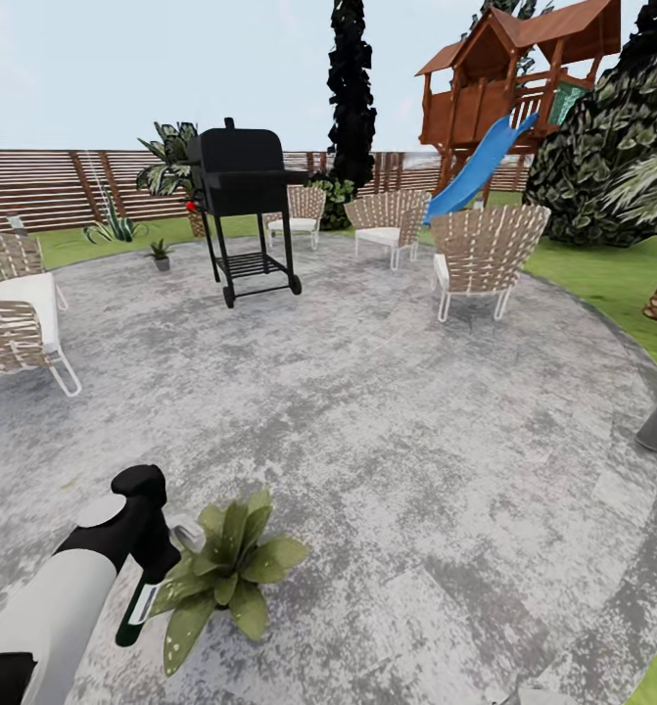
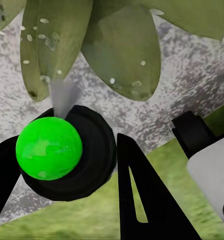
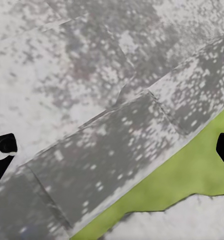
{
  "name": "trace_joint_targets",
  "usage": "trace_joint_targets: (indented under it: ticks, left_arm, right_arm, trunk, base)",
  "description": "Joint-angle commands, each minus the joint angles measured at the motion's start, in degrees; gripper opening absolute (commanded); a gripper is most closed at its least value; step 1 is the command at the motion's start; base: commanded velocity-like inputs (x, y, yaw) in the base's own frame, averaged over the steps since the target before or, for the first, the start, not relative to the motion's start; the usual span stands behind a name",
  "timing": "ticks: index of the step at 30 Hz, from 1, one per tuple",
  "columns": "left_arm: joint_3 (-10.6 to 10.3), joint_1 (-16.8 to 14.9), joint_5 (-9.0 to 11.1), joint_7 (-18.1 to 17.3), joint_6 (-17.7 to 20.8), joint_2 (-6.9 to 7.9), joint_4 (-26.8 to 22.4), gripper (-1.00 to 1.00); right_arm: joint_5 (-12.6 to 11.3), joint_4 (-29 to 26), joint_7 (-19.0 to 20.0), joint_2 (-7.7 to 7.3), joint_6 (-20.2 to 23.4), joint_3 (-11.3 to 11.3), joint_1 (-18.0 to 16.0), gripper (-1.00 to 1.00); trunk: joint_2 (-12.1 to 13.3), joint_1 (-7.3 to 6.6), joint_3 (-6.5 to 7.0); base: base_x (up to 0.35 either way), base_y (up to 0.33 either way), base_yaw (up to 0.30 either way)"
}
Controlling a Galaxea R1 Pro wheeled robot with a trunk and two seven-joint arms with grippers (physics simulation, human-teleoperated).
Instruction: Pick up the pesticide atomizer in the garden and spray insectifuge to fully cover both potted plants in the garden.
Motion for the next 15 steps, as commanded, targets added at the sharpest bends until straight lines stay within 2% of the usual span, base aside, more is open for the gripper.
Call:
trace_joint_targets:
  ticks: [1, 8, 10, 12, 15]
  left_arm:
    - [0.0, 0.0, -0.6, -0.7, 0.6, 0.02, 0.0, -1.0]
    - [-0.8, -0.1, -0.7, -1.3, 0.5, 0.15, -0.1, -1.0]
    - [-1.2, -0.4, -0.8, -3.3, 0.4, 0.16, -0.1, -1.0]
    - [-3.2, -1.1, -0.8, -4.9, 0.3, 0.27, -0.1, -1.0]
    - [-7.2, -2.4, -0.8, -5.3, 0.3, 0.41, -0.1, -1.0]
  right_arm:
    - [0.6, 0.1, -0.2, -0.01, -0.2, -0.4, -0.1, 1.0]
    - [0.6, 0.1, -0.2, -0.01, -0.2, -0.4, -0.1, 1.0]
    - [0.6, 0.1, -0.2, -0.01, -0.2, -0.4, -0.1, 1.0]
    - [0.6, 0.0, -0.2, -0.01, -0.2, -0.4, -0.1, 1.0]
    - [0.6, 0.0, -0.2, -0.01, -0.2, -0.4, -0.1, 1.0]
  trunk:
    - [0.0, -0.01, -0.05]
    - [0.0, -0.01, -0.05]
    - [0.0, -0.01, -0.05]
    - [0.0, -0.01, -0.05]
    - [0.0, -0.01, -0.05]
  base:
    - [0.001, -0.001, 0.05]
    - [0.0, 0.0, 0.22]
    - [0.0, 0.0, 0.274]
    - [0.0, 0.0, 0.274]
    - [0.0, 0.0, 0.139]
